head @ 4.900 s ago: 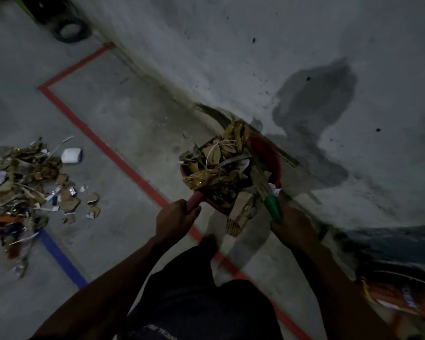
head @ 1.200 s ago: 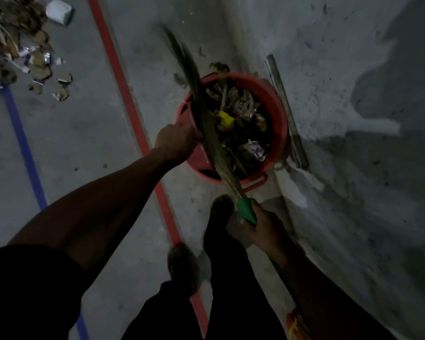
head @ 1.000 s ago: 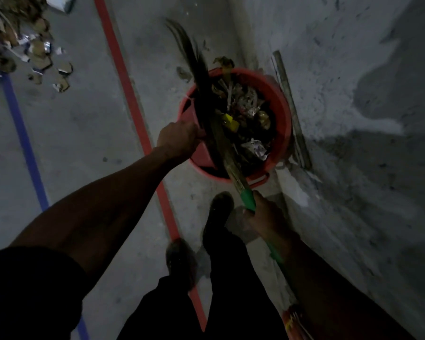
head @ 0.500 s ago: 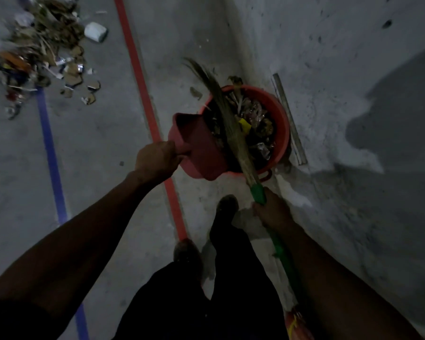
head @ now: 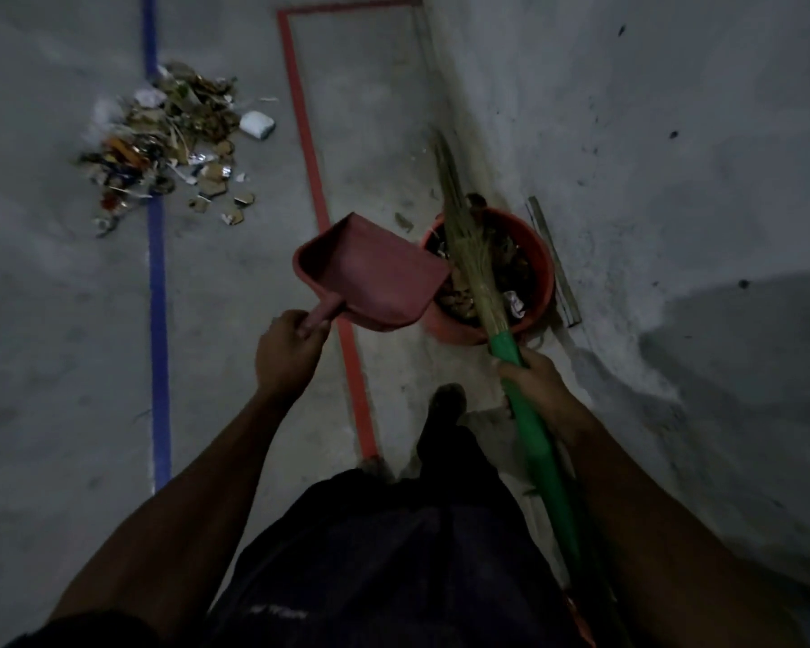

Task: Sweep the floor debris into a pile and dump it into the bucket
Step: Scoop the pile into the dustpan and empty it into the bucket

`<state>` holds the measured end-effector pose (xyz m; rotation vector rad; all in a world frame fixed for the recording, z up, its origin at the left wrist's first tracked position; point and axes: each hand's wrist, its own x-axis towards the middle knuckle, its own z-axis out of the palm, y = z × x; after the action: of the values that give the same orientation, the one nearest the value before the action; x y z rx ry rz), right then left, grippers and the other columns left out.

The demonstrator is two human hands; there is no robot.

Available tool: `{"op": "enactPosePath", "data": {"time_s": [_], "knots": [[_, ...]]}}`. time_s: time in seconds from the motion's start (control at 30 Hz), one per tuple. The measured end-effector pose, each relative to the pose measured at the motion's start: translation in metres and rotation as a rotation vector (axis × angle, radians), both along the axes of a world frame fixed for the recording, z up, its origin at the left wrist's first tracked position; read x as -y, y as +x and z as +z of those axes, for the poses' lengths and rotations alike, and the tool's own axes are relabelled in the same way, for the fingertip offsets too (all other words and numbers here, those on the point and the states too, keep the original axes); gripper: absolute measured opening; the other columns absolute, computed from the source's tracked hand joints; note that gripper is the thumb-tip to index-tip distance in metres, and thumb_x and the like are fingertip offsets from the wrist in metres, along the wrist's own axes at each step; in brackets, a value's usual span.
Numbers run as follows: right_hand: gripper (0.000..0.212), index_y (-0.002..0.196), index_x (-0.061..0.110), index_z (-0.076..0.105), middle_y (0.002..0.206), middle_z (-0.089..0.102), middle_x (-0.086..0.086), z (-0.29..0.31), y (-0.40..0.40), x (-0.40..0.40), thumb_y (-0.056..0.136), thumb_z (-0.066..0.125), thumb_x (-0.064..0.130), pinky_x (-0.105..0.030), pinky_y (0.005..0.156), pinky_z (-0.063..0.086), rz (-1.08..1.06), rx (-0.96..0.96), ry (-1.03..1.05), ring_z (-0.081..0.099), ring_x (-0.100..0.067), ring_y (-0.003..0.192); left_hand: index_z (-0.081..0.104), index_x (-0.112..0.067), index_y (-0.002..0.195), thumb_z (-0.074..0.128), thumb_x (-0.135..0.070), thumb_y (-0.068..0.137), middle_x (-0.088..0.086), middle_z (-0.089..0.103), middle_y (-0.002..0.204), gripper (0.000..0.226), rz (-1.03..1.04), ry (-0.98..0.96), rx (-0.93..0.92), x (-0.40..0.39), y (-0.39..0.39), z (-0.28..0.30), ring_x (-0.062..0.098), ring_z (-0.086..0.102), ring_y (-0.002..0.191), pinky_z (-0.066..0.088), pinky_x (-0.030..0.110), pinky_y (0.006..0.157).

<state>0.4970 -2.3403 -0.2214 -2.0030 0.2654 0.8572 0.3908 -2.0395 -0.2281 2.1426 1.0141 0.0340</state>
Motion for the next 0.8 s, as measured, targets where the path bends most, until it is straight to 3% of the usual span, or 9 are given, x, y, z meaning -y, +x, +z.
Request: {"op": "enactPosePath", "data": {"time_s": [0.1,0.2,0.33,0.43,0.53,0.7,0.8], "knots": [[0.023,0.112,0.005,0.064,0.072,0.060,-0.015,0.008,-0.001,-0.017,0.092,0.066,0.016,-0.027,0.046,0.045,-0.011,-0.006,0.016,0.056,-0.022,0.050,0.063,-0.010,0.102,0.066,-0.026,0.087,0.004,0.062,0.086,0.023,0.262,-0.284,0.198,-0.009,-0.026,0.014,0.025,0.061,0.081,0.044,0.031,0.066],[0.025,0.111,0.000,0.061,0.065,0.057,-0.015,0.018,0.000,-0.039,0.093,0.064,0.017,-0.029,0.044,0.045,0.017,-0.021,0.065,0.055,-0.023,0.045,0.060,-0.005,0.106,0.065,-0.016,0.086,0.006,0.058,0.079,0.023,0.461,-0.495,0.305,-0.019,-0.039,0.030,0.018,0.054,0.066,0.039,0.026,0.055],[0.022,0.105,0.003,0.060,0.059,0.054,-0.013,0.035,0.012,-0.080,0.095,0.063,0.022,-0.028,0.043,0.045,0.051,-0.079,0.103,0.053,-0.023,0.043,0.057,-0.006,0.108,0.063,-0.009,0.086,0.006,0.056,0.072,0.023,0.559,-0.673,0.371,-0.040,-0.039,0.045,0.014,0.049,0.058,0.035,0.026,0.049],[0.037,0.092,0.004,0.058,0.063,0.053,-0.013,0.043,0.039,-0.126,0.095,0.060,0.040,-0.027,0.043,0.045,0.017,-0.171,0.133,0.053,-0.024,0.046,0.057,-0.008,0.106,0.061,-0.006,0.087,0.005,0.054,0.069,0.020,0.567,-0.735,0.424,-0.060,-0.027,0.050,0.015,0.048,0.056,0.032,0.026,0.050],[0.058,0.091,0.004,0.057,0.064,0.054,-0.013,0.047,0.077,-0.176,0.090,0.054,0.061,-0.025,0.043,0.045,0.019,-0.287,0.175,0.053,-0.022,0.047,0.058,-0.011,0.105,0.061,-0.007,0.087,0.005,0.055,0.071,0.018,0.545,-0.745,0.450,-0.082,-0.004,0.054,0.013,0.048,0.056,0.033,0.026,0.051],[0.082,0.110,0.006,0.057,0.059,0.054,-0.009,0.045,0.149,-0.269,0.072,0.058,0.079,-0.026,0.043,0.048,0.038,-0.356,0.311,0.053,-0.017,0.045,0.058,-0.019,0.101,0.068,-0.017,0.080,0.003,0.058,0.075,0.024,0.482,-0.699,0.440,-0.128,0.045,0.060,0.013,0.050,0.058,0.036,0.025,0.050],[0.062,0.095,0.010,0.059,0.057,0.047,-0.005,0.051,0.184,-0.320,0.076,0.067,0.068,-0.024,0.043,0.045,0.107,-0.380,0.335,0.048,-0.015,0.044,0.058,-0.018,0.101,0.068,-0.014,0.082,0.003,0.057,0.077,0.022,0.486,-0.703,0.420,-0.156,0.072,0.068,0.013,0.050,0.058,0.036,0.025,0.049]]}}
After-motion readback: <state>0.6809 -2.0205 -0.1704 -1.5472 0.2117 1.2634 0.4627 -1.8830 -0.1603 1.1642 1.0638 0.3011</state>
